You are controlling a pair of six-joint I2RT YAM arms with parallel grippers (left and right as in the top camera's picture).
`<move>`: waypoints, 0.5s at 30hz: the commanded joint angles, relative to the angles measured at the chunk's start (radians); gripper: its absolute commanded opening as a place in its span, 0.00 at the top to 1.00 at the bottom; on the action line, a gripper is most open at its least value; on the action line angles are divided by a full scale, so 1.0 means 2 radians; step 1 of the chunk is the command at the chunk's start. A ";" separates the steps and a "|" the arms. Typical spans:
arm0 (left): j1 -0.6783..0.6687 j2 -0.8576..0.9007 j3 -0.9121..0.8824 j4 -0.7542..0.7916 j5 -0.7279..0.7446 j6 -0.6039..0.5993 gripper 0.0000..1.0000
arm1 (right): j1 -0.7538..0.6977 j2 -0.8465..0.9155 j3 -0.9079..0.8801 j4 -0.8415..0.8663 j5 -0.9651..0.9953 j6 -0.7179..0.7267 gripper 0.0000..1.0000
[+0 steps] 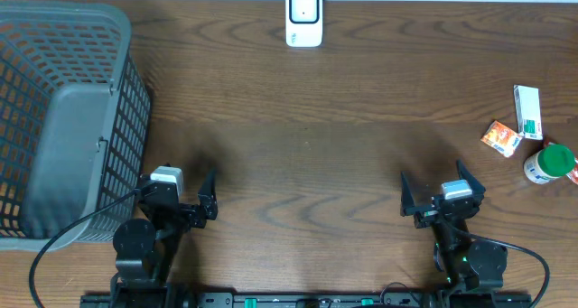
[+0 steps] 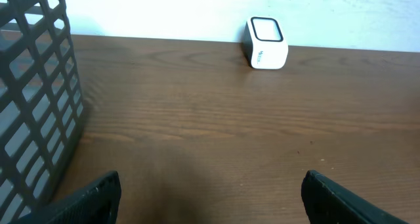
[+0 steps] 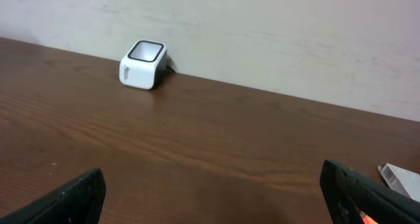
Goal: Scan the item barcode
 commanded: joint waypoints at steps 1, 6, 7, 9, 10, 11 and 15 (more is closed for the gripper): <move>0.001 0.000 -0.001 0.000 0.006 -0.001 0.13 | 0.002 -0.002 -0.001 -0.003 0.006 0.006 0.01; 0.001 0.000 -0.001 -0.001 -0.024 0.005 0.13 | 0.002 -0.002 -0.001 -0.003 0.006 0.006 0.01; 0.001 0.000 -0.001 0.003 -0.029 0.005 0.13 | 0.002 -0.002 -0.001 -0.003 0.006 0.006 0.01; 0.001 0.000 -0.001 0.021 -0.041 0.005 0.13 | 0.002 -0.002 -0.001 -0.003 0.006 0.006 0.01; 0.001 -0.001 -0.001 0.038 -0.049 0.005 0.13 | 0.002 -0.002 -0.001 -0.003 0.006 0.006 0.01; 0.001 -0.001 -0.001 0.056 -0.051 0.005 0.13 | 0.002 -0.002 -0.001 -0.003 0.006 0.006 0.01; 0.001 -0.003 -0.001 0.099 -0.060 0.005 0.13 | 0.002 -0.002 -0.001 -0.003 0.006 0.006 0.01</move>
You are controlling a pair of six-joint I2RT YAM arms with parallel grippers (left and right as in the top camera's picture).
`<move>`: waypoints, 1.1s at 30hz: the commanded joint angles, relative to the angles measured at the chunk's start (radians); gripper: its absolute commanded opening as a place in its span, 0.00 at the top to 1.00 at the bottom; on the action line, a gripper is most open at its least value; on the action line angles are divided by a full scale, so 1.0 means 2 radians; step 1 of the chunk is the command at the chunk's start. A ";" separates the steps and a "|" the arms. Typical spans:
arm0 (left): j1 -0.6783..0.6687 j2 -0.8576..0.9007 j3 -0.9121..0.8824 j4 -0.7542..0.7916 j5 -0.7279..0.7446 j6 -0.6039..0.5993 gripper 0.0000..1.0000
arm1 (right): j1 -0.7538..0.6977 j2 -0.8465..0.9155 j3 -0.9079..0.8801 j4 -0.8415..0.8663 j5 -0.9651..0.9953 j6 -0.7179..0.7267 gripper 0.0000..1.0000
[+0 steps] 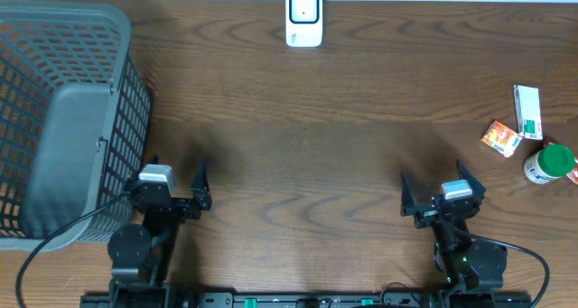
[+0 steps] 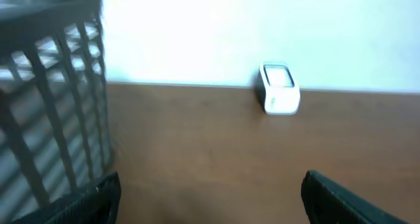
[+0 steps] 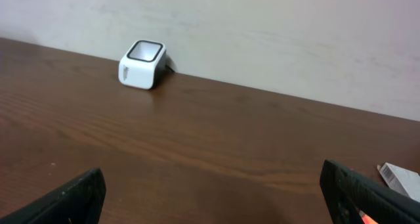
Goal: Scan the item barcode
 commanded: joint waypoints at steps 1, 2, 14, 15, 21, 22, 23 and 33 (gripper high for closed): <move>0.001 -0.005 -0.001 0.021 -0.020 0.004 0.13 | 0.002 -0.002 -0.001 -0.002 0.006 0.006 0.01; 0.001 -0.010 -0.001 0.025 -0.021 0.004 0.13 | 0.002 -0.002 -0.001 -0.002 0.006 0.006 0.01; 0.001 -0.098 -0.042 0.056 -0.033 0.004 0.13 | 0.002 -0.002 -0.001 -0.002 0.006 0.006 0.01; 0.001 -0.104 -0.055 0.070 -0.033 0.004 0.13 | 0.002 -0.002 -0.001 -0.002 0.006 0.006 0.01; 0.001 -0.107 -0.108 0.111 -0.043 0.004 0.13 | 0.002 -0.002 -0.001 -0.002 0.006 0.006 0.01; 0.001 -0.107 -0.108 0.094 -0.050 0.004 0.13 | 0.002 -0.002 -0.001 -0.002 0.006 0.006 0.01; 0.001 -0.107 -0.108 0.082 -0.052 0.004 0.13 | 0.002 -0.002 -0.001 -0.002 0.006 0.006 0.01; 0.001 -0.107 -0.108 -0.026 -0.076 0.005 0.13 | 0.002 -0.002 -0.001 -0.002 0.006 0.006 0.01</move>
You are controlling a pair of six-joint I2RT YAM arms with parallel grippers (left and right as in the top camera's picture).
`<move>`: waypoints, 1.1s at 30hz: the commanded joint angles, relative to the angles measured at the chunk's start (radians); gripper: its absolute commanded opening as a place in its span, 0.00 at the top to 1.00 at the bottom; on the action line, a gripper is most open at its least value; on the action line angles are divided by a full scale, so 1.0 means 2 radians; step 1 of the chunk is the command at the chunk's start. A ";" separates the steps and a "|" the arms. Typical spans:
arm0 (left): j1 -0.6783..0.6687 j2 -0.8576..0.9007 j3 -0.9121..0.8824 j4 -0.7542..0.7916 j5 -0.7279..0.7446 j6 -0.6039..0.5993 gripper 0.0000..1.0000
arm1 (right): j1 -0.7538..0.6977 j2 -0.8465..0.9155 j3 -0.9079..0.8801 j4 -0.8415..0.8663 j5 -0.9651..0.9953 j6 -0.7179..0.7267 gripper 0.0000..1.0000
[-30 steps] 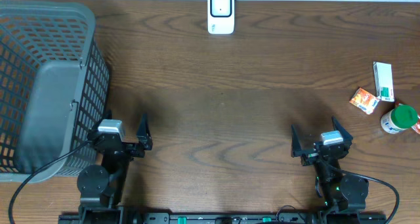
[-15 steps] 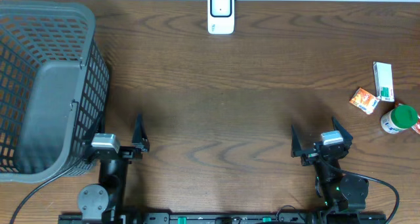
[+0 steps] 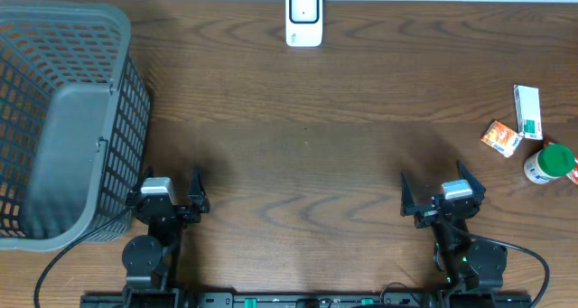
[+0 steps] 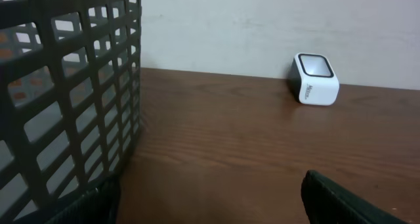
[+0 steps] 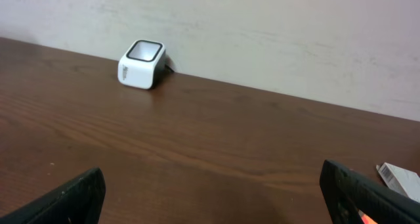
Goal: Scan the item barcode
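Observation:
The white barcode scanner [image 3: 303,16] stands at the table's far edge, middle; it also shows in the left wrist view [image 4: 317,79] and the right wrist view [image 5: 142,65]. Three items lie at the right edge: a white box [image 3: 527,111], an orange packet [image 3: 502,137] and a green-capped bottle [image 3: 549,163]. The corner of the white box [image 5: 400,179] shows in the right wrist view. My left gripper [image 3: 166,185] [image 4: 210,184] is open and holds nothing, at the front left beside the basket. My right gripper [image 3: 434,174] [image 5: 211,175] is open and holds nothing, at the front right.
A large grey mesh basket [image 3: 63,118] fills the left side of the table, and its wall [image 4: 65,86] stands close on the left of my left gripper. A pale wall rises behind the table's far edge.
My left gripper has shifted slightly toward the front edge, and its view now shows more of the basket wall, with the scanner further right. The right arm has not moved.
At first my left gripper stood open at a slant, a little right of the basket's front corner. Then it was squared up and closer to the basket. Now it sits a little nearer the front edge. My right gripper stayed open and still throughout.

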 commanded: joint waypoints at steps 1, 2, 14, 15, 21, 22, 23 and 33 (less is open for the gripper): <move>0.001 -0.005 -0.004 -0.026 -0.019 0.010 0.13 | 0.002 -0.002 -0.001 -0.002 0.004 0.006 0.01; 0.001 -0.005 -0.004 -0.026 -0.019 0.016 0.13 | 0.002 -0.002 -0.001 -0.002 0.004 0.006 0.01; 0.001 -0.005 -0.004 -0.026 -0.019 0.016 0.13 | 0.002 -0.001 -0.001 -0.002 0.004 0.006 0.01; 0.001 -0.005 -0.004 -0.026 -0.019 0.016 0.13 | 0.002 -0.001 -0.001 -0.002 0.004 0.006 0.01; 0.001 -0.004 -0.004 -0.026 -0.019 0.016 0.13 | 0.002 -0.001 -0.001 -0.002 0.004 0.006 0.01; 0.001 -0.004 -0.004 -0.026 -0.019 0.016 0.13 | 0.002 -0.001 -0.001 -0.002 0.004 0.006 0.01; 0.001 -0.003 -0.004 -0.026 -0.019 0.016 0.13 | 0.002 -0.001 -0.001 -0.002 0.004 0.006 0.01; 0.001 -0.003 -0.004 -0.026 -0.019 0.016 0.13 | 0.002 -0.001 -0.001 -0.002 0.004 0.006 0.01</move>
